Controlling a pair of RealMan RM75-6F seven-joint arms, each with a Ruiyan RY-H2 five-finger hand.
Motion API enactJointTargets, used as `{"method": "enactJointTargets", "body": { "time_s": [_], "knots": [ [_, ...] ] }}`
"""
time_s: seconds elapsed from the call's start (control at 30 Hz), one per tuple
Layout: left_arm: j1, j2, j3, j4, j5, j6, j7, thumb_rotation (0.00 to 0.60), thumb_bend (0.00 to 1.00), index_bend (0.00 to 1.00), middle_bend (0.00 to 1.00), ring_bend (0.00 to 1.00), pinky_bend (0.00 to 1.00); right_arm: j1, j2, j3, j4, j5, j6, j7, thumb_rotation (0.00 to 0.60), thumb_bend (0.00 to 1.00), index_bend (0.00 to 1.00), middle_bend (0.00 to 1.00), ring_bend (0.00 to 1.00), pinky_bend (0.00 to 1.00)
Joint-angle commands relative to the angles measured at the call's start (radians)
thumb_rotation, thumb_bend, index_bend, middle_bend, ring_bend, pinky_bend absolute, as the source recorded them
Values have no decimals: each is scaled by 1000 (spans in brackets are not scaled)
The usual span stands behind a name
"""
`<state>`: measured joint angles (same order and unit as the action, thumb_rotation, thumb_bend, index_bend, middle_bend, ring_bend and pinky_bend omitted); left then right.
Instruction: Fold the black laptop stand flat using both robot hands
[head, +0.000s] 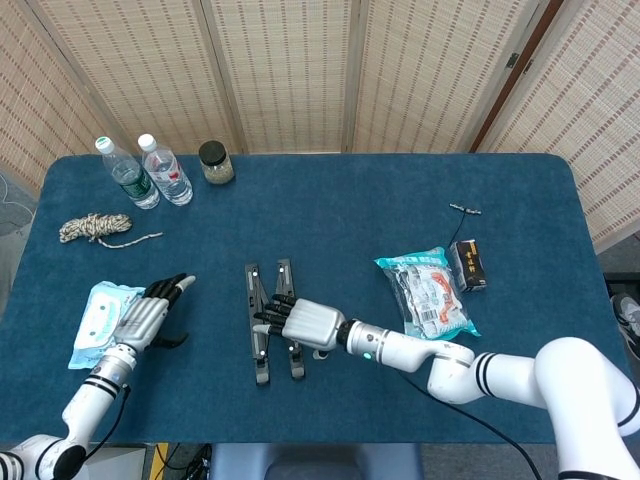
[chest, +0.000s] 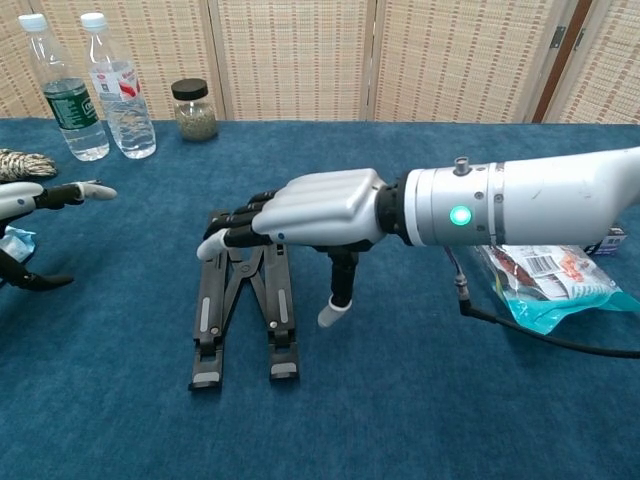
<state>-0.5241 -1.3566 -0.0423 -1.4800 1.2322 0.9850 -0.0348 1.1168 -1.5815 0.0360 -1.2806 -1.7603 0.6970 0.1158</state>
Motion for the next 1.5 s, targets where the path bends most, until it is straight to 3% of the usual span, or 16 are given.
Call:
{"method": "enactJointTargets", "body": {
  "time_s": [0.03,0.67,1.5],
  "knots": [
    [10,4,0,-8,2,11,2,600,268,0,0,0,0,56,-2,-42,64,-56,-6,64,600,4,0,0,0,5],
    [54,-5,-11,30,13,28,-56,600,268,0,0,0,0,230,-154,-155,347,-153,21,298,600,5,0,0,0,5],
    [77,-10,-24,56,41,30,-103,600,268,0,0,0,0,352,-215,-224,424,-133,-36,386,600,57,0,10,0,0]
  ]
}}
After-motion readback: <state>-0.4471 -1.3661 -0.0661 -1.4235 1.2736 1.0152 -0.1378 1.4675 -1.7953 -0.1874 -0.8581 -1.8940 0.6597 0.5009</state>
